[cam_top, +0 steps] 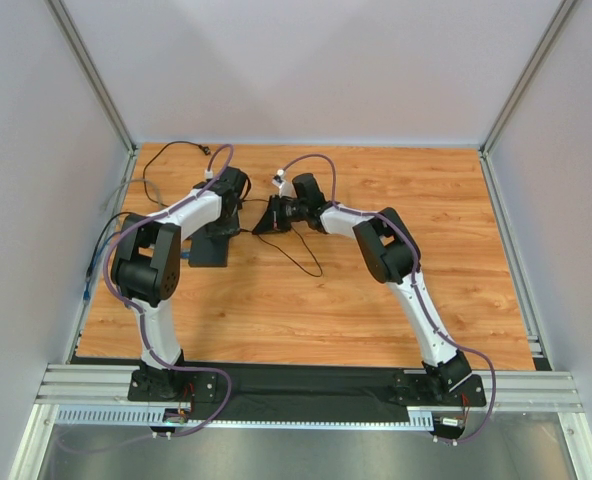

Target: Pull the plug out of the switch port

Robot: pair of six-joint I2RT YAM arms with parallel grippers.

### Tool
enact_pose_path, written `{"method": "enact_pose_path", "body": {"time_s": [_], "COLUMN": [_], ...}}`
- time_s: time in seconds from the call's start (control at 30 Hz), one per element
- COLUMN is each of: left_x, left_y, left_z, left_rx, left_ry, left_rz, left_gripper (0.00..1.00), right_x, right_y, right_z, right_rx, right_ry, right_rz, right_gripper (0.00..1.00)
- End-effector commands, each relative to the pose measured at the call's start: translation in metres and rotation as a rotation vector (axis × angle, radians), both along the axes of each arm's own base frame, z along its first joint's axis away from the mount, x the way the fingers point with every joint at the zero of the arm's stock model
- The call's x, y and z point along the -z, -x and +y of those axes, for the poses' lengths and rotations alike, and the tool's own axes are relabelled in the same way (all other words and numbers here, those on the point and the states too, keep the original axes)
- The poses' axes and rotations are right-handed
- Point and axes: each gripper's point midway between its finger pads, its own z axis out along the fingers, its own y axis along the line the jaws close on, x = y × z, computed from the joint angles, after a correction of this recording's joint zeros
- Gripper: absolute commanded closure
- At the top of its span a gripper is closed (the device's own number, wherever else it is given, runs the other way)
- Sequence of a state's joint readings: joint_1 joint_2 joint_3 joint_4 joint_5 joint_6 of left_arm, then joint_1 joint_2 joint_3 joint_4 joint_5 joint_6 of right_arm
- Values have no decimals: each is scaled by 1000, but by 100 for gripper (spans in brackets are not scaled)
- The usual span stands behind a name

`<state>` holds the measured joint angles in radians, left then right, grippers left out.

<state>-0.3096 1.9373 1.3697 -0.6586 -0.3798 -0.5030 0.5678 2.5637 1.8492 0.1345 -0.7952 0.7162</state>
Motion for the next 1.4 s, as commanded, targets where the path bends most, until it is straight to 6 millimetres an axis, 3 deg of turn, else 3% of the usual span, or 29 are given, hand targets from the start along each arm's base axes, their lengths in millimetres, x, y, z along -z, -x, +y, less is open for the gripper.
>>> {"method": "enact_pose_path", "body": {"time_s": [0.0,0.13,0.3,0.33,0.4,0.43,0.47,0.5,0.53,0.57,0.6,0.77,0.83,0.97,1.0,1.07,1.1,1.27,1.37], "left_x": [26,25,17,2,-6,-24,-27,-36,-56,-59,-79,-110,-130,-132,-137,-131,-135,-135,-137], "left_y": [-9,-8,6,7,15,15,22,24,26,34,39,78,91,122,131,143,148,165,169], "left_z": [-2,-4,-16,-20,-23,-25,-29,-30,-32,-33,-37,-50,-52,-55,-58,-59,-58,-60,-56], "left_rx": [-44,-14,9,14,13,13,23,18,25,31,50,124,146,175,198,209,215,237,242], "left_ry": [51,58,129,147,180,202,224,247,279,292,336,423,473,544,576,594,605,650,634], "left_rz": [-6,-5,-46,-85,-106,-150,-160,-183,-235,-241,-286,-332,-378,-388,-395,-375,-389,-388,-396], "left_gripper": [61,60,57,54,52,49,48,47,46,45,45,44,43,43,43,43,43,43,43], "right_x": [-43,-56,-55,-59,-62,-63,-69,-65,-60,-58,-55,-50,-56,-64,-57,-62,-50,-45,-41], "right_y": [-6,-15,-29,-30,-38,-43,-55,-58,-58,-62,-63,-70,-78,-93,-95,-102,-101,-108,-109], "right_z": [-2,-15,-29,-32,-35,-37,-40,-44,-48,-51,-53,-56,-55,-54,-54,-52,-52,-46,-48], "right_rx": [-1,42,75,72,98,116,147,158,168,182,176,184,206,256,259,265,258,260,269], "right_ry": [-50,-49,51,70,95,114,140,174,211,240,258,299,290,285,299,306,323,329,348], "right_rz": [-94,-139,-226,-258,-287,-301,-351,-346,-338,-353,-347,-371,-396,-443,-437,-449,-427,-412,-411], "right_gripper": [100,100,100,100,100,100,99,98,98,97,95,94,94,93,92,91,90,86,77]}}
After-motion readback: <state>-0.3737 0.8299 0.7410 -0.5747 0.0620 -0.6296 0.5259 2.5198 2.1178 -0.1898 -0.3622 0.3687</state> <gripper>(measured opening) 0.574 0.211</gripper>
